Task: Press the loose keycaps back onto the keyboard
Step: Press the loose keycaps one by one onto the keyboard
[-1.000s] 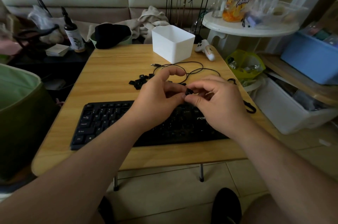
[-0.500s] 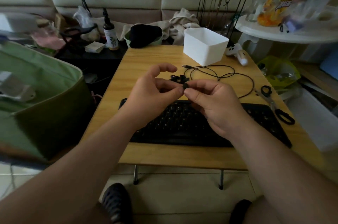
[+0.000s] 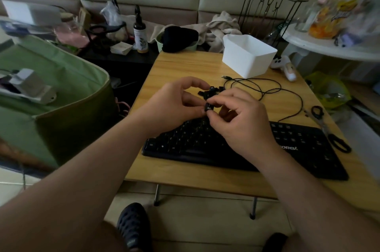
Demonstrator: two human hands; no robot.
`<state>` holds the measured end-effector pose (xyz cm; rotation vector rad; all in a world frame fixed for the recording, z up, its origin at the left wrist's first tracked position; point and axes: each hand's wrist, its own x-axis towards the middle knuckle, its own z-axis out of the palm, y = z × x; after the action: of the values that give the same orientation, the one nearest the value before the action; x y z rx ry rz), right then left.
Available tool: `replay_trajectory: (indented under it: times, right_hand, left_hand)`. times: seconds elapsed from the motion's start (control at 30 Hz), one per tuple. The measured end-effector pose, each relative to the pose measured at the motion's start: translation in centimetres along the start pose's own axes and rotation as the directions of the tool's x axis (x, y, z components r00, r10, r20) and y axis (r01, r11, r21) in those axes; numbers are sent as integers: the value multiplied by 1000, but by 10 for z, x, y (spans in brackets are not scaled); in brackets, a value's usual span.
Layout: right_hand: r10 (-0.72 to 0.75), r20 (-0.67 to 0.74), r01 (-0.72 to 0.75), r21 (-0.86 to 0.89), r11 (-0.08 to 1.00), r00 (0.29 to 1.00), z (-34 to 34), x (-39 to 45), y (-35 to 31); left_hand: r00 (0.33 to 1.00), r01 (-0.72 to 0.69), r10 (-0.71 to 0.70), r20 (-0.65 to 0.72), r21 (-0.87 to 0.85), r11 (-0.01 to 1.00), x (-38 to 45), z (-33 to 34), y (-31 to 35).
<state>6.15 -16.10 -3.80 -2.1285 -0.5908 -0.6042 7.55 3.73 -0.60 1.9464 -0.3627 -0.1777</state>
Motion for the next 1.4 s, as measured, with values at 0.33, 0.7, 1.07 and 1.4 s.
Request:
replay_trajectory:
  times: [0.33,0.7,1.07,1.4]
  right_hand:
    - [-38,186,96,-311,946,982,-82,-21,28]
    - [69,62,-49,-281,958,996,-151,-61,48]
    - [85,96,-58,-258,964,992,-167,-75,51]
    - [342,-32,-343,-155,926,939,-209,-79,66]
  left_hand:
    - [987,-149,134,88,189,971,17,72,13]
    - [979,-164,167,116,-39,986,22,156,39]
    - [972,-179,183,149,-43,983,20,172,39]
    - [969,-243,218,118,288,926,29,165,28]
